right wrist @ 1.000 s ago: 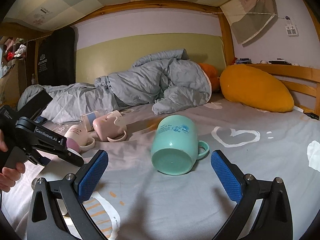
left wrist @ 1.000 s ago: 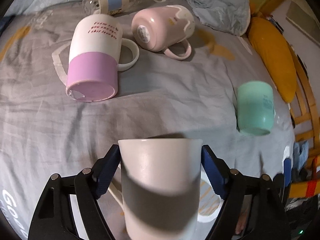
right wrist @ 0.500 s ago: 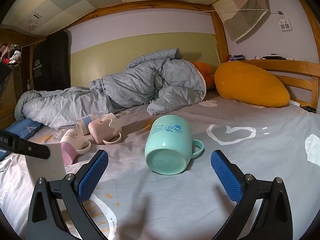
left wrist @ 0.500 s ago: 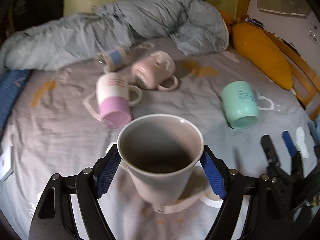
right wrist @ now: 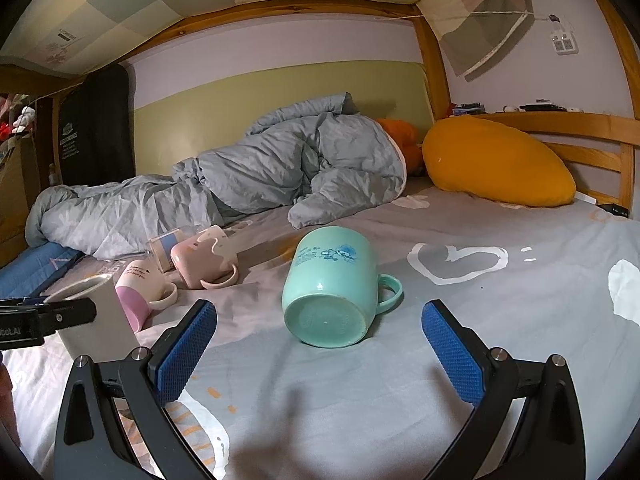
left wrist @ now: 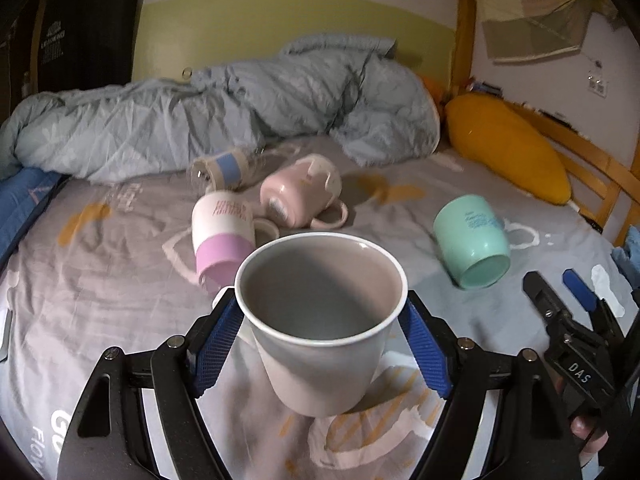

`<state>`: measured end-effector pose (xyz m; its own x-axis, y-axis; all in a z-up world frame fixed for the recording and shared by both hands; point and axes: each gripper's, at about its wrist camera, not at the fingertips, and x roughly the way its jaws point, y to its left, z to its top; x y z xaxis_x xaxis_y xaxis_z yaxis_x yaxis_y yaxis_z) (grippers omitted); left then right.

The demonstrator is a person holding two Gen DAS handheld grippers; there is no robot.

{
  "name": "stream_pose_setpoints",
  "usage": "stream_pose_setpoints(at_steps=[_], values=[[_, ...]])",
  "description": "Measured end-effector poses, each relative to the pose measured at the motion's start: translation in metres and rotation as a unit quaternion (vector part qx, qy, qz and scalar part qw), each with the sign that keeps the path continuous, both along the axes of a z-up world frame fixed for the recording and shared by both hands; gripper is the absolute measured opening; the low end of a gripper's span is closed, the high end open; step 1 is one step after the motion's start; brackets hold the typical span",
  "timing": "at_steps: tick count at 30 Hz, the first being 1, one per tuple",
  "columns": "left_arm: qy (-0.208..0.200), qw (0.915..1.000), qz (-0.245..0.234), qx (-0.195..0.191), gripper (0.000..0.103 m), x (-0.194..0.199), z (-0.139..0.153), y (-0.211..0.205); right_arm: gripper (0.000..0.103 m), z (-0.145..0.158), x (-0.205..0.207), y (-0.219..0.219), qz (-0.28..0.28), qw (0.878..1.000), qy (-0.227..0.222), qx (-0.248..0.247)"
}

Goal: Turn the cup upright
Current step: 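Rotate the held white mug with the left tool until its opening faces up, then lower the upright white mug onto the bed and open the left tool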

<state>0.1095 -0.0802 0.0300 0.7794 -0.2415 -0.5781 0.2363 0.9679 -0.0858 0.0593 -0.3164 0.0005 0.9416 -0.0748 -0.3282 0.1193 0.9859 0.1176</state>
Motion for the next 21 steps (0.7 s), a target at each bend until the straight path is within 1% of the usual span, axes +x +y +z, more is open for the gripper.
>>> stream_pose_setpoints(at_steps=[5, 9, 11, 13, 15, 16, 18, 20, 21], values=[[-0.034, 0.9993, -0.013, 0.0, 0.078, -0.008, 0.004, -0.005, 0.103, 0.0, 0.002, 0.0, 0.0, 1.0, 0.003, -0.001], [-0.056, 0.9982, -0.019, 0.012, 0.078, -0.01, -0.002, -0.01, 0.103, 0.0, 0.002, 0.0, 0.0, 1.0, 0.003, 0.0], [-0.052, 0.9982, -0.026, 0.014, 0.078, -0.01, -0.009, -0.013, 0.103, 0.0, 0.002, 0.0, -0.001, 1.0, 0.003, 0.0], [-0.035, 0.9988, -0.027, 0.022, 0.078, -0.008, -0.018, -0.016, 0.103, 0.0, 0.002, 0.0, 0.0, 1.0, 0.003, 0.001], [-0.038, 0.9984, -0.027, 0.031, 0.078, -0.014, -0.02, -0.019, 0.103, 0.0, 0.003, -0.001, 0.0, 1.0, 0.003, 0.002], [-0.043, 0.9979, -0.029, 0.039, 0.079, -0.018, -0.018, -0.02, 0.103, 0.0, 0.003, -0.001, 0.0, 1.0, 0.003, 0.002], [-0.056, 0.9969, -0.021, 0.051, 0.093, -0.024, -0.015, -0.021, 0.103, 0.0, 0.003, -0.001, 0.0, 1.0, 0.003, 0.001], [-0.073, 0.996, -0.015, 0.048, 0.1, -0.03, -0.011, -0.018, 0.103, 0.0, 0.003, -0.001, 0.001, 1.0, 0.005, 0.0], [-0.081, 0.9958, -0.012, 0.042, 0.101, -0.032, -0.008, -0.014, 0.103, 0.0, 0.003, -0.002, 0.001, 1.0, 0.004, -0.001]])
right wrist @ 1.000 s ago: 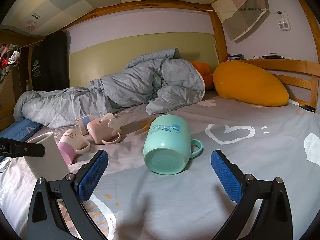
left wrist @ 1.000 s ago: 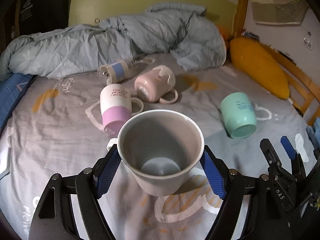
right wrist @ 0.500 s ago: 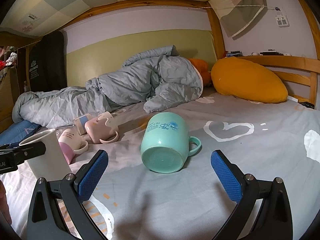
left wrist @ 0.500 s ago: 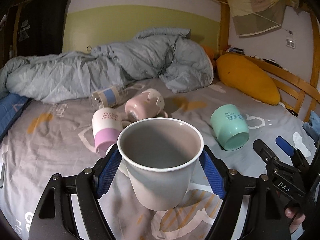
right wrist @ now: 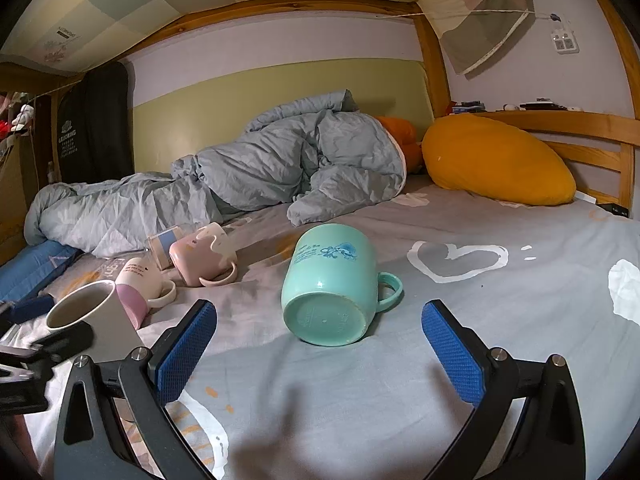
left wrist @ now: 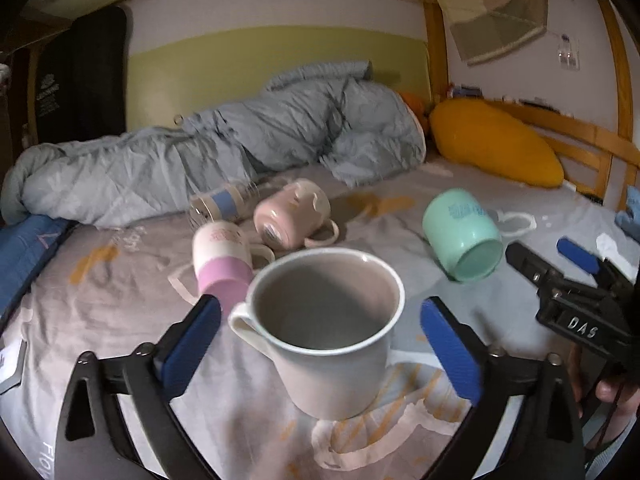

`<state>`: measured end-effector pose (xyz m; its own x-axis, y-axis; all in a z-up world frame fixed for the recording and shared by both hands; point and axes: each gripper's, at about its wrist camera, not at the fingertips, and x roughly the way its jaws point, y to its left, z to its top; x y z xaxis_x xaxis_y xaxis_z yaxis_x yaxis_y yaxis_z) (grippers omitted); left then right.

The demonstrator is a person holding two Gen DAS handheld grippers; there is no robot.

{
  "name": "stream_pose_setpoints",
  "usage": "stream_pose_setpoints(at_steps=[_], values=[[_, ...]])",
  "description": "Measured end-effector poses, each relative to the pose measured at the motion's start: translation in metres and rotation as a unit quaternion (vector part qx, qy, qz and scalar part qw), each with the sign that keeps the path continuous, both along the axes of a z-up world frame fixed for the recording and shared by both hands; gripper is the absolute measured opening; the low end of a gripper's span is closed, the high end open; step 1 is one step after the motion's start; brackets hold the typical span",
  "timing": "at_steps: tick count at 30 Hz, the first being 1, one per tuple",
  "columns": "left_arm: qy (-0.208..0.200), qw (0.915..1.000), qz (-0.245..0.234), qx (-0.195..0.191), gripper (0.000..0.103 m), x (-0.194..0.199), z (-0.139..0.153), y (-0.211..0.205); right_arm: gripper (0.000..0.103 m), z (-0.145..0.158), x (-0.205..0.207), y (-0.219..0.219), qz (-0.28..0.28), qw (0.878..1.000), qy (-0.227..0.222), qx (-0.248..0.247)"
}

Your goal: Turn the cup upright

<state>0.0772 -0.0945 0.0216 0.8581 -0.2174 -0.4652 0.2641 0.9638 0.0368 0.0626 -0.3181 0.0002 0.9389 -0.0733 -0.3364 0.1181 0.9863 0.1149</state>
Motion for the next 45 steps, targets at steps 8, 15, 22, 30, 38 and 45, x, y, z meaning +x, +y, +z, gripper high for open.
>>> stream_pose_setpoints(at_steps=[8, 15, 22, 30, 38, 45], values=[[-0.087, 0.9962, 0.0, -0.013, 0.103, -0.04, 0.022, 0.035, 0.103, 0.005, -0.015, 0.01, 0.031, 0.999, -0.036, -0.006], [-0.129, 0.9901, 0.034, -0.043, 0.103, -0.066, 0.029, 0.078, 0.103, 0.008, -0.033, 0.04, 0.085, 0.995, -0.051, -0.033], [-0.118, 0.9886, 0.048, -0.08, 0.103, -0.087, -0.008, 0.096, 0.103, 0.006, -0.059, 0.065, 0.11, 0.992, -0.053, -0.027], [-0.102, 0.9856, 0.086, -0.104, 0.103, -0.082, -0.026, 0.111, 0.103, 0.005, -0.074, 0.09, 0.108, 0.989, -0.062, -0.079], [-0.112, 0.9871, 0.083, -0.078, 0.103, -0.087, -0.025, 0.099, 0.103, 0.004, -0.067, 0.092, 0.11, 0.989, -0.049, -0.082], [-0.11, 0.988, 0.083, -0.07, 0.103, -0.087, -0.026, 0.095, 0.103, 0.002, -0.06, 0.09, 0.109, 0.991, -0.034, -0.075]])
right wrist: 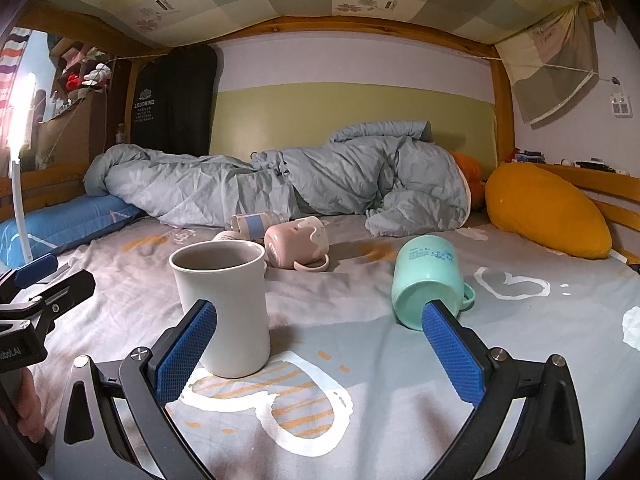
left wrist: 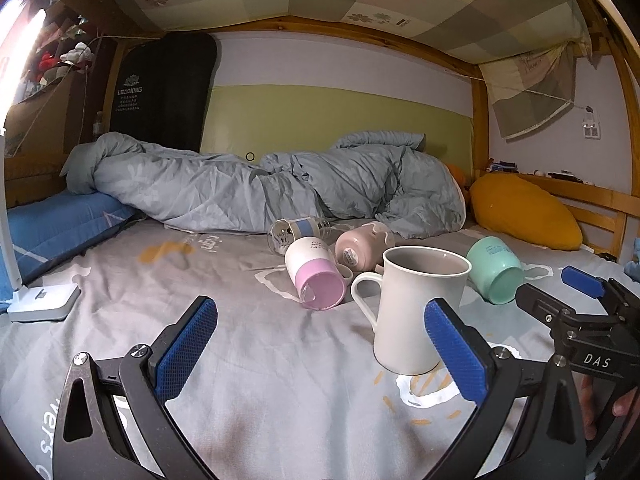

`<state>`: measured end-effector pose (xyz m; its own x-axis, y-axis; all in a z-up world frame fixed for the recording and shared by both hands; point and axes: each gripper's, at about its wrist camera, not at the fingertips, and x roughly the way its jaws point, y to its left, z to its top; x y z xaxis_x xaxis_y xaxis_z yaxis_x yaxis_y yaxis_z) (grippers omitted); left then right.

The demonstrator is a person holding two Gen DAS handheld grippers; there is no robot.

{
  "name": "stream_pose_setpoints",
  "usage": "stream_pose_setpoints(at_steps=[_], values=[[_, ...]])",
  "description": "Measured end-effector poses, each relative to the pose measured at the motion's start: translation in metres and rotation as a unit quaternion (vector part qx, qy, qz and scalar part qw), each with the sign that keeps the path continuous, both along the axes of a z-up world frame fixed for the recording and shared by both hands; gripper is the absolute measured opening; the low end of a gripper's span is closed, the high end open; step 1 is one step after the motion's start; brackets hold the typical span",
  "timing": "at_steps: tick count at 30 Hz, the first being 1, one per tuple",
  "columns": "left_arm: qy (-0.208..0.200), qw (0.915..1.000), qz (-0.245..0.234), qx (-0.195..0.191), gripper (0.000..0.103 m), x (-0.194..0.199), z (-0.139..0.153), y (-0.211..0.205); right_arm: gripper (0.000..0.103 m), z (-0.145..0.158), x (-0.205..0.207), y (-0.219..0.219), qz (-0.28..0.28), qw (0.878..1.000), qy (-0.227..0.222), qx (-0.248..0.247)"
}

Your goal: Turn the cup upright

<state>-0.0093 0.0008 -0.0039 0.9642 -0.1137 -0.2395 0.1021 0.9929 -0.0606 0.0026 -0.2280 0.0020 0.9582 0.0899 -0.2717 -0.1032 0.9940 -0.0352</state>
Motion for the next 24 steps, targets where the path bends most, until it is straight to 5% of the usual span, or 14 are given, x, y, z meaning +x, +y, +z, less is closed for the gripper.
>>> stream_pose_setpoints(at_steps=[24], values=[[0.0, 0.9996, -0.001, 0.028, 0.103, 0.0, 0.0, -0.011, 0.103, -0.001, 0.004, 0.001, -0.003, 1.0, 0.005, -0.002]])
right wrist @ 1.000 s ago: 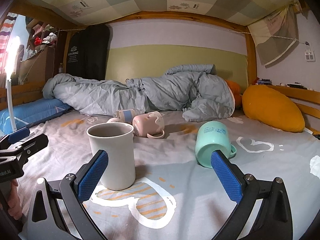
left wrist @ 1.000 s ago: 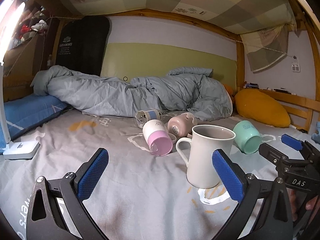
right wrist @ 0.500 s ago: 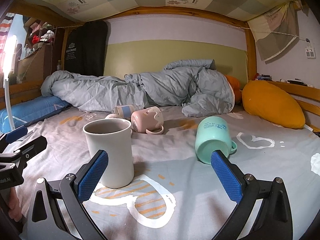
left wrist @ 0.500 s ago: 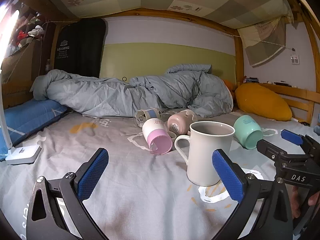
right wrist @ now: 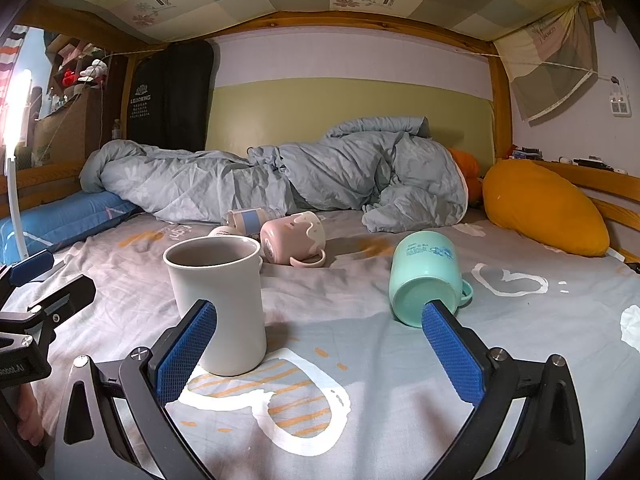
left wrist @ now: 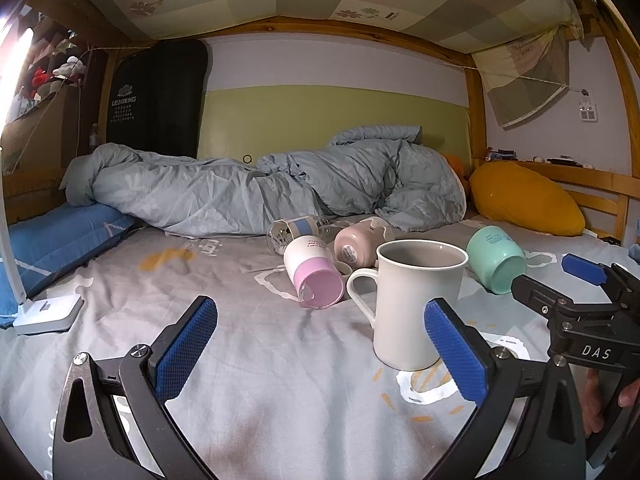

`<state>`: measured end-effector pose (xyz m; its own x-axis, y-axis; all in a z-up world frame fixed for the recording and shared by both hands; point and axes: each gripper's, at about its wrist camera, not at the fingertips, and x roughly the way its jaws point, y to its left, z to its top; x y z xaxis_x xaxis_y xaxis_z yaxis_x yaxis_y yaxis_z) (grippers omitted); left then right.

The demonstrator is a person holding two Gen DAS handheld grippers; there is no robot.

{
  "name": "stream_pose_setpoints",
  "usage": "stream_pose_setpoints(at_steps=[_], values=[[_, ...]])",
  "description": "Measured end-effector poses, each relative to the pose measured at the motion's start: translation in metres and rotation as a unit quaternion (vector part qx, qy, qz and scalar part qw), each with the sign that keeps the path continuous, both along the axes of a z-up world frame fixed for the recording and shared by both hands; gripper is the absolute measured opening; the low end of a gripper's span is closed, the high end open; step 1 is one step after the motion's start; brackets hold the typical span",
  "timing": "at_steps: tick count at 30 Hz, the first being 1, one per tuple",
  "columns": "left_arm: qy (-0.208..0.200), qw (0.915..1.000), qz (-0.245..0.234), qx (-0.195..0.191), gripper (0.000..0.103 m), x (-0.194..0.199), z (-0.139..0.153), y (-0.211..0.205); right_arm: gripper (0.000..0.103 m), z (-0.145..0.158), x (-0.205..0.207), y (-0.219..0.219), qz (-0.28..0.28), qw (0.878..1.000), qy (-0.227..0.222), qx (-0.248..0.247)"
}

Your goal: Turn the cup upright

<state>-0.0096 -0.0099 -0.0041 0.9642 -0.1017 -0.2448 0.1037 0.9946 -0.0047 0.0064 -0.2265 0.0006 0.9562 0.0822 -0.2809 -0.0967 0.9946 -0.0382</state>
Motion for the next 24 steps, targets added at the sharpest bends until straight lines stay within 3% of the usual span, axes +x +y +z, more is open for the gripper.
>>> stream_pose_setpoints(at_steps=[24], values=[[0.005, 1.0, 0.003, 0.007, 0.103, -0.0006, -0.0042, 0.0, 0.103, -0.0006, 0.0002, -0.0017, 0.0, 1.0, 0.003, 0.0]])
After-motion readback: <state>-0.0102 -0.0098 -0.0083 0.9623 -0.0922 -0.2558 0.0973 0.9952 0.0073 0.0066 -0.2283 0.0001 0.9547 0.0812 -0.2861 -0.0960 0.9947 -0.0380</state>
